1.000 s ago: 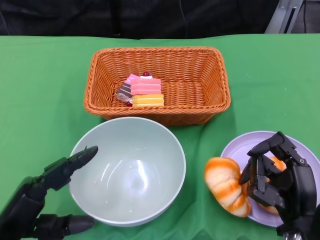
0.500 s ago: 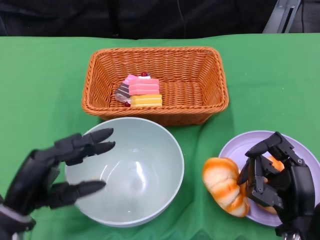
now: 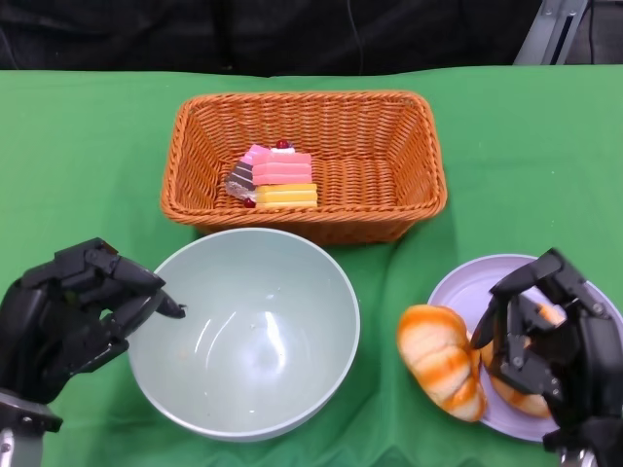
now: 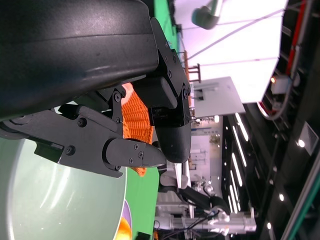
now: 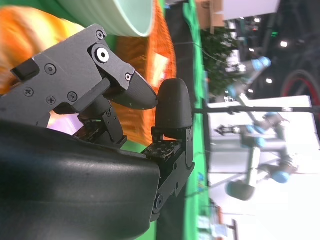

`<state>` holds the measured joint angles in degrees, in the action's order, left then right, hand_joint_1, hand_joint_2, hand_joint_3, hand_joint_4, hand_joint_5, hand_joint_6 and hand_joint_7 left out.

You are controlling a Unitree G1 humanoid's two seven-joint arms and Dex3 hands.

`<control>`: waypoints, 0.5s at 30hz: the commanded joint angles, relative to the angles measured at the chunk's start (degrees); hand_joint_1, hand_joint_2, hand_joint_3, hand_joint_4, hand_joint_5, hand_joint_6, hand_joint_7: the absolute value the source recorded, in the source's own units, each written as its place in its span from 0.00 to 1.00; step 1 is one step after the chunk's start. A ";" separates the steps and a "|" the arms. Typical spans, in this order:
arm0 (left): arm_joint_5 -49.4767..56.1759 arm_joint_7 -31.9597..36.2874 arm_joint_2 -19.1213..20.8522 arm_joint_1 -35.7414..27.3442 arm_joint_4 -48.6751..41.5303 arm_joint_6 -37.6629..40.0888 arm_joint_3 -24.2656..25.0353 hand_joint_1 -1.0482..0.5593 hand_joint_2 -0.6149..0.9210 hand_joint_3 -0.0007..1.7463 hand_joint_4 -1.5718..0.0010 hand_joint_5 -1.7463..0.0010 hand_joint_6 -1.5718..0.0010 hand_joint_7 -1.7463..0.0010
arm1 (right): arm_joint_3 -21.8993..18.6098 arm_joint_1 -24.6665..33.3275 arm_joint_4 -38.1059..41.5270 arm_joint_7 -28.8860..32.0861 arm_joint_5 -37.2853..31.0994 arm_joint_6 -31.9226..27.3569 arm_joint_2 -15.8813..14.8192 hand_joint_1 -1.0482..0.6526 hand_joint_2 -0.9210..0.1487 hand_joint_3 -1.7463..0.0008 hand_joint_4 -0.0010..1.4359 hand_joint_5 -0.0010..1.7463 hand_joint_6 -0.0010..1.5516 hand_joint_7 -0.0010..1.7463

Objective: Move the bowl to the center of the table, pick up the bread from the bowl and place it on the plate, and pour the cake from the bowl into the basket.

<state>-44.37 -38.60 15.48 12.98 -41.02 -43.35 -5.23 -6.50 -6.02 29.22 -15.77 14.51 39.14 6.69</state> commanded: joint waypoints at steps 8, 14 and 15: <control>11.06 -3.20 -4.92 2.64 -8.01 1.42 11.06 0.55 1.00 0.17 0.54 0.24 0.45 0.45 | 0.07 3.23 -9.01 1.62 0.18 -1.28 -0.61 0.51 0.29 0.34 0.60 1.00 0.37 1.00; 16.28 -3.66 -7.00 3.28 -10.88 -1.55 13.88 0.59 1.00 0.21 0.52 0.17 0.45 0.39 | 1.10 5.01 -13.39 -0.32 1.09 -3.52 -1.88 0.51 0.31 0.32 0.59 1.00 0.35 1.00; 16.87 -3.62 -7.34 3.29 -11.12 -2.02 14.24 0.59 1.00 0.22 0.52 0.17 0.45 0.39 | 1.19 5.34 -14.16 -0.73 1.39 -3.94 -1.99 0.52 0.31 0.32 0.58 1.00 0.35 1.00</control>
<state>-29.19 -41.32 8.49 16.80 -50.91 -45.19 8.86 -5.42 -1.54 16.43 -16.00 14.98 35.87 5.79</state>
